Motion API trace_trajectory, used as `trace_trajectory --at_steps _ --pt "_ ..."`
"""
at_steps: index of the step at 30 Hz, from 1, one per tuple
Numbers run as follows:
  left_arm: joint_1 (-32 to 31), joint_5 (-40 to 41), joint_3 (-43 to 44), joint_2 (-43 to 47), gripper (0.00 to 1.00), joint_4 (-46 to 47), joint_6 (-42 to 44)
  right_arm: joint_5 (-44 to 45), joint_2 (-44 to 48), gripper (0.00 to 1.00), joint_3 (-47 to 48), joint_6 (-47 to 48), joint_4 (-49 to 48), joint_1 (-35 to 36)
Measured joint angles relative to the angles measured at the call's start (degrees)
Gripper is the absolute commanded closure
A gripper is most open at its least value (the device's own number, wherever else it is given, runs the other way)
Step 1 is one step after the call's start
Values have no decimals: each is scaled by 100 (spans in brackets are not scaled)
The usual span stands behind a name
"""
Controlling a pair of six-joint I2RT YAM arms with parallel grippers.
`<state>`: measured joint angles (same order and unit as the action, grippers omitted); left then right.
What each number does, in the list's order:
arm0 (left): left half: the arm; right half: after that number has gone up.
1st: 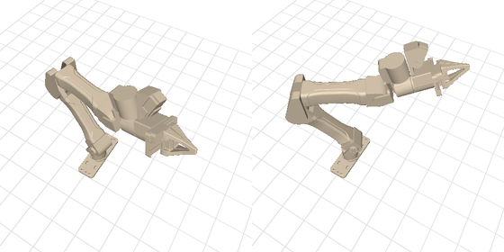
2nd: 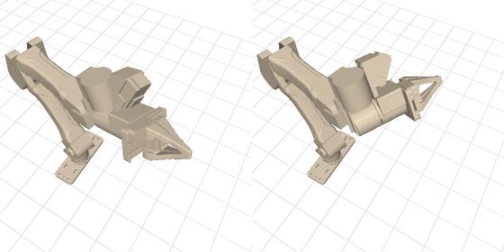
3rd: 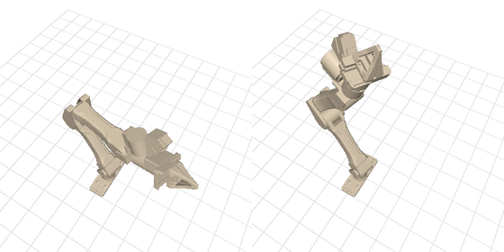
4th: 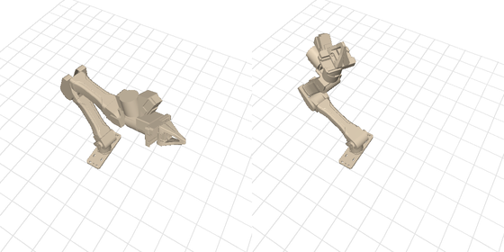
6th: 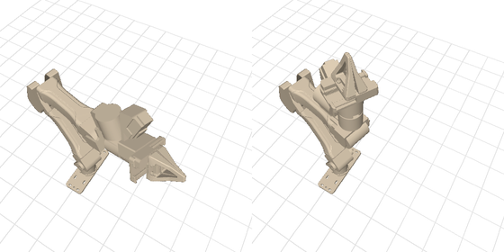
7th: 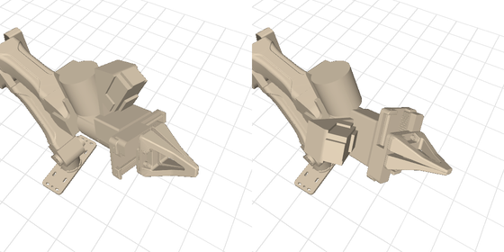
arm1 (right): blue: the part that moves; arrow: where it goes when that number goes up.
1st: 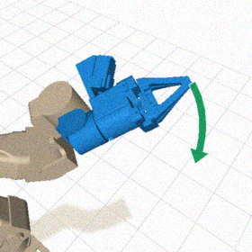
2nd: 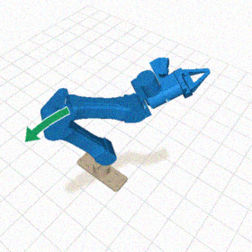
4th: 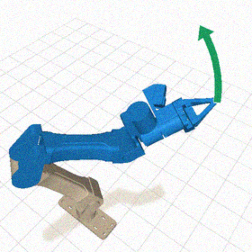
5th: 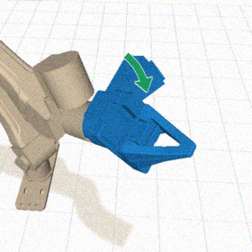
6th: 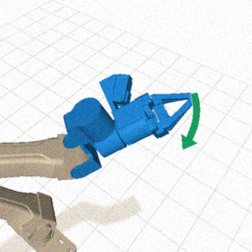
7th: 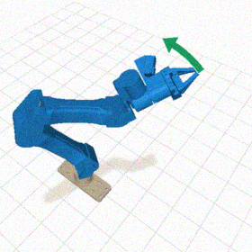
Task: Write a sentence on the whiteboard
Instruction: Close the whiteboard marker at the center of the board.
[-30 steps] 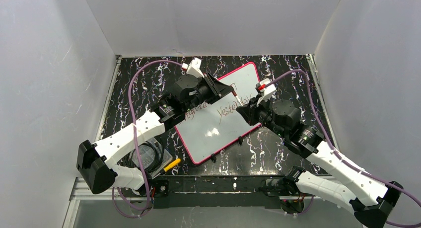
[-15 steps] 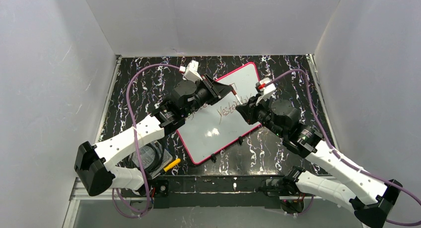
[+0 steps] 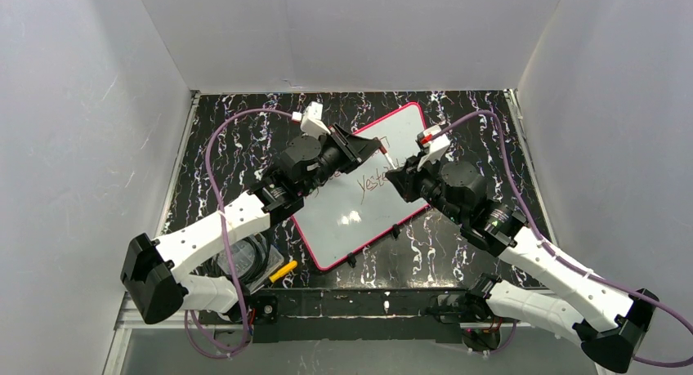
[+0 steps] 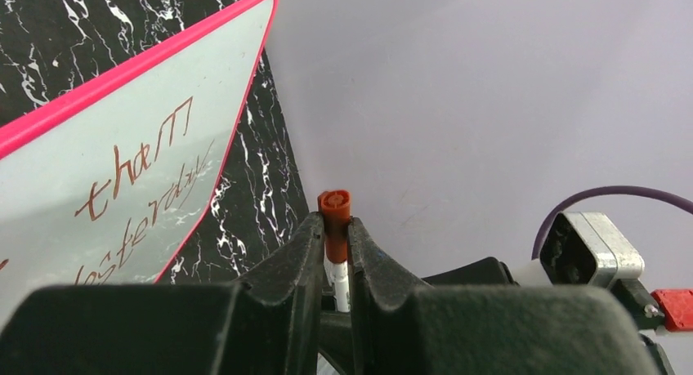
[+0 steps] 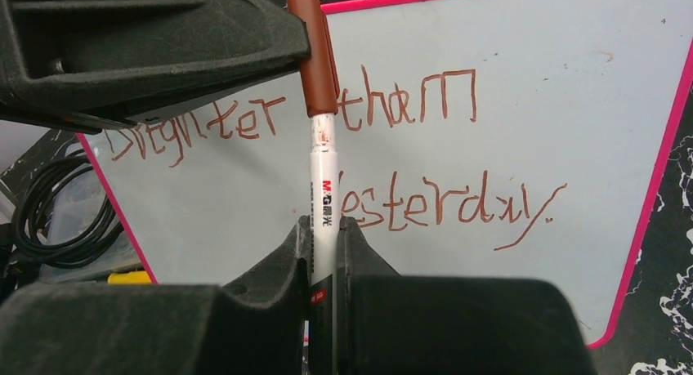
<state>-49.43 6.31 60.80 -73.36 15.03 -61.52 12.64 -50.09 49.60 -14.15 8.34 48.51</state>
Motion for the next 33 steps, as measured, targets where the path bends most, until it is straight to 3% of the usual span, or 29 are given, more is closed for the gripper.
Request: trace_trajectory --at_steps 8,16,23,27,33 --pt "-479 -887 -341 278 100 7 20 295 -107 99 66 -72 -684 -87" --pt "-452 -1165 -343 435 99 129 90 306 -101 99 66 -70 -828 -87" --pt "-348 -1355 -341 564 52 94 278 236 33 99 63 -46 -852 -87" --pt "-79 -1543 -225 564 36 -225 435 28 271 99 7 17 -914 -87" --pt "254 -1880 136 577 23 -402 721 -398 741 99 -166 68 -1064 -87"
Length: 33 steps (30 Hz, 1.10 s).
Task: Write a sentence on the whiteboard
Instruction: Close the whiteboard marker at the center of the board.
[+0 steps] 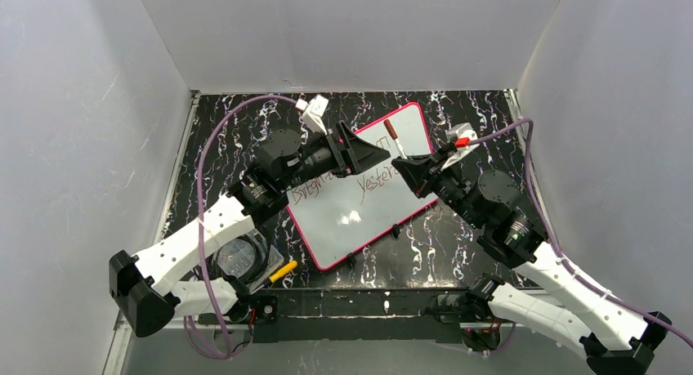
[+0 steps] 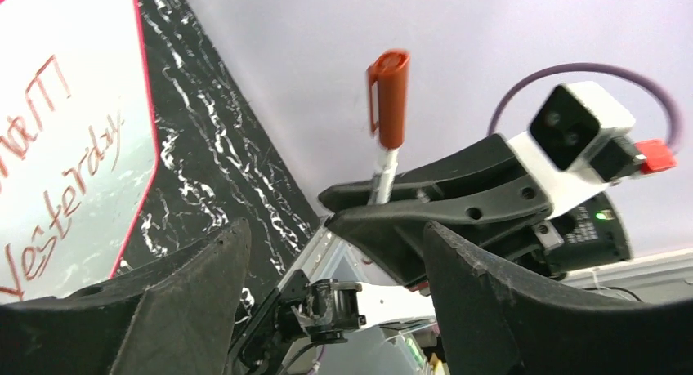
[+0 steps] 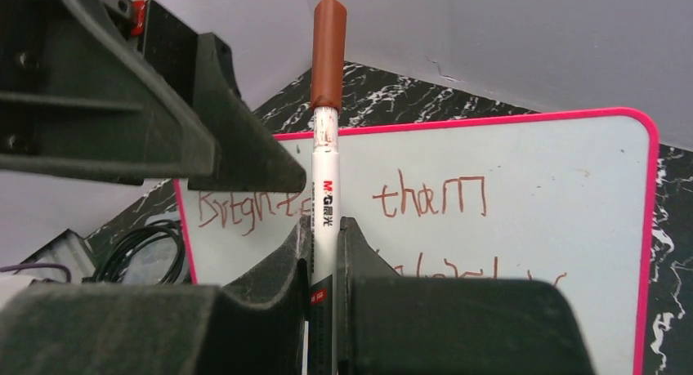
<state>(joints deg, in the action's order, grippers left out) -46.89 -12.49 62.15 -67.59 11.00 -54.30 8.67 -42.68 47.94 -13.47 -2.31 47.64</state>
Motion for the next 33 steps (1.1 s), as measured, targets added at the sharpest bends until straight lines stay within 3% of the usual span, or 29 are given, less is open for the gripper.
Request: trace_trajectory --at_steps 8,15,27,33 --pt "81 -487 660 -4 19 -120 424 -719 184 99 -151 -7 -118 0" --pt "175 -420 863 -57 23 -560 599 -1132 186 99 -179 -11 -155 0" --pt "179 -297 1078 -164 49 -855 673 -1403 22 99 -179 -11 -221 0" --pt "179 -297 1078 -175 71 -898 664 -1419 9 99 -179 -11 -221 0"
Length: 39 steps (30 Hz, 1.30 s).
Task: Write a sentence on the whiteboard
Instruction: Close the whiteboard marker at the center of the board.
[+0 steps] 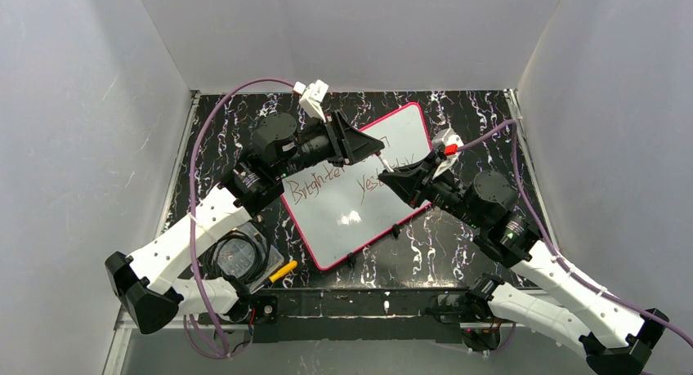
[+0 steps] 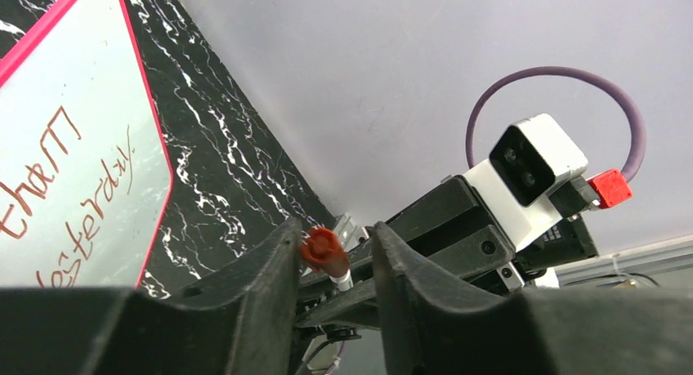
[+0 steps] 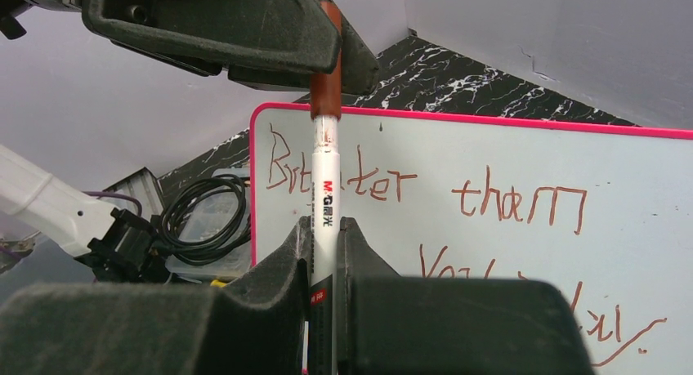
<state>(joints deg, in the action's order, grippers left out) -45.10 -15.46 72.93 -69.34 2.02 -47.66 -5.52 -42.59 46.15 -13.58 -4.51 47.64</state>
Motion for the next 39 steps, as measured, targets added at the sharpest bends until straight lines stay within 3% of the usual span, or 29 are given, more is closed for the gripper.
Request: trace_trajectory --at_steps 5,11,39 --pt "0 0 0 -2 88 -2 -31 -33 0 99 0 0 -9 0" --pt "0 -26 0 -13 100 9 -116 -35 0 99 0 0 -24 0" --pt "-63 59 -328 -46 100 490 -337 282 -92 99 -15 -118 -83 11"
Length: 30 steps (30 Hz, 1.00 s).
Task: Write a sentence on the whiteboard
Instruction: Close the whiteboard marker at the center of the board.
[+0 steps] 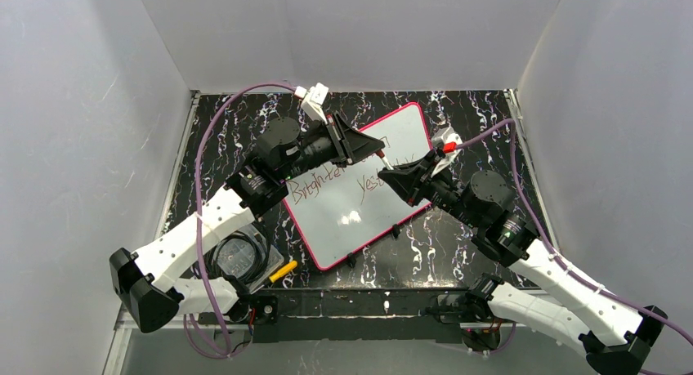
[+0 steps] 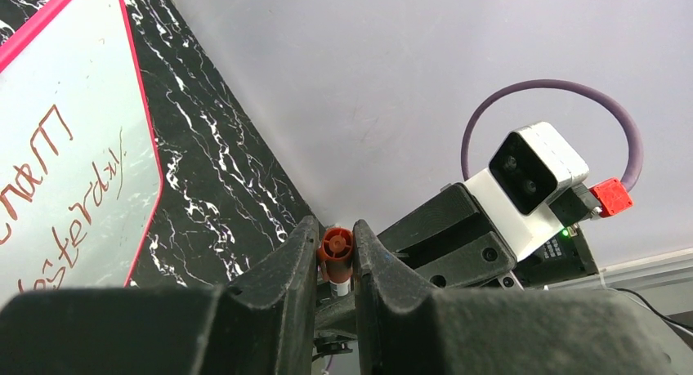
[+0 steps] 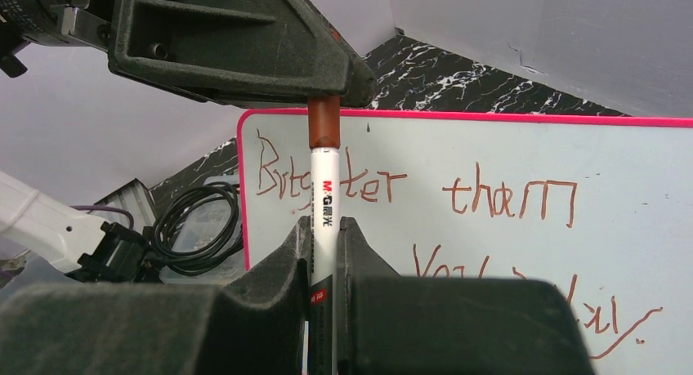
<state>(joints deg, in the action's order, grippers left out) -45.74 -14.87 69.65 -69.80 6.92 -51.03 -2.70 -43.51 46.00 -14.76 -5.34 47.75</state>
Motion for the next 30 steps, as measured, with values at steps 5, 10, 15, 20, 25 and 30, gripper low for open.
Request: trace_trajectory --at_steps 5,10,15,20,25,30 --pt "-52 153 -63 0 100 79 -2 101 -11 99 0 15 9 15" --pt "-109 295 -133 0 100 186 -2 216 -26 99 0 15 13 39" --pt "-177 446 -208 0 100 295 2 299 -26 99 0 13 52 61" --pt "-225 546 -297 15 100 402 28 358 -26 99 0 13 96 74" --pt "-264 560 -328 28 100 481 109 361 -26 99 0 13 109 79" --pt "-343 660 -400 111 100 538 177 354 -15 99 0 15 120 107"
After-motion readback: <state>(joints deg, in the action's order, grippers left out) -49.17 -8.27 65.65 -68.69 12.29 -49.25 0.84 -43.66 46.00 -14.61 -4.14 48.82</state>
